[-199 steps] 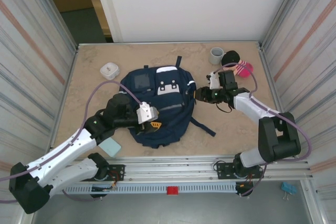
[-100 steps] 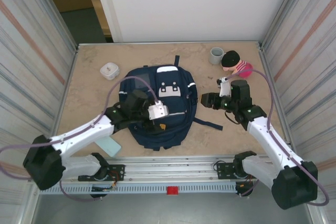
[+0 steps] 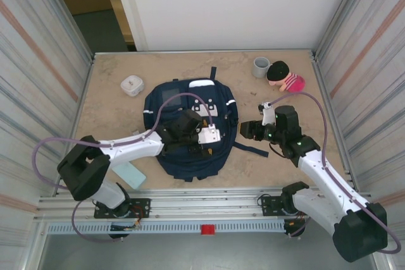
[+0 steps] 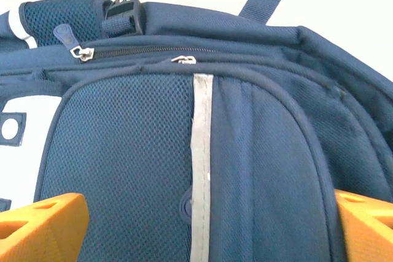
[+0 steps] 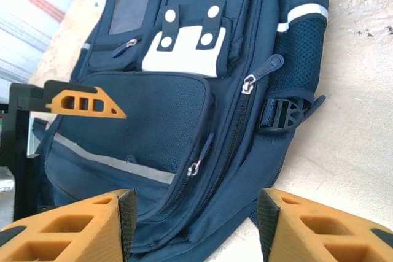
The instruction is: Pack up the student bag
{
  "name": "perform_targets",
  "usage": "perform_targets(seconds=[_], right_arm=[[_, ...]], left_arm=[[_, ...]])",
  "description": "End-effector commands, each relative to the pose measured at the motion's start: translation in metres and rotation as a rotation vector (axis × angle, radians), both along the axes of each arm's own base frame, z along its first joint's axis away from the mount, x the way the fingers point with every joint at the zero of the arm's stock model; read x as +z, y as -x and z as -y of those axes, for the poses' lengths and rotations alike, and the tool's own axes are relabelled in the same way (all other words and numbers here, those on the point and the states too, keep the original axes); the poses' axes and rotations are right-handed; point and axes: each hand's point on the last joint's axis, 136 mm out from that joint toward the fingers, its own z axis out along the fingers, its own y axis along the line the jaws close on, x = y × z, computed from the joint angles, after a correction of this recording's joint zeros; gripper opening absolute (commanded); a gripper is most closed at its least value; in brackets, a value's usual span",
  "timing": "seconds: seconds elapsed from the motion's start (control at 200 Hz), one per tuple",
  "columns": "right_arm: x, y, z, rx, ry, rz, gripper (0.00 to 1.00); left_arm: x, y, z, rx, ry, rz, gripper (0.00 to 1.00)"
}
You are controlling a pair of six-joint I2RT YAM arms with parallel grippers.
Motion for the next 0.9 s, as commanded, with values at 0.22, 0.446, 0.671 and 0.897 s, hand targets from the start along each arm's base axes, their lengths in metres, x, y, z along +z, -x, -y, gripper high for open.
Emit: perform_targets(seconds=[0.22,0.446,0.671,0.897], right_arm=[[0.01,0.0,-0.005,0.01,-0.04,0.036,0.57],[0.013,0.0,-0.006,0.024,-0.036,0.059,0.58],[0.015,-0.004,0.0,-0.023,-0.021,0.06,0.58],[0.019,-0.008,0.017,-0.131,-0.003,0.08,0.58]], left_arm=[[-0.021,-0.006,0.005,0.031,-0.057,0.008,0.58],[0.015,-0.008,0.008,0.114,0.095,0.014,0.0],[0.053,-0.003,0.025,0.117,0.301,-0.011,0.0],[0.082,0.004,0.051,0.082,0.477,-0.11,0.0]])
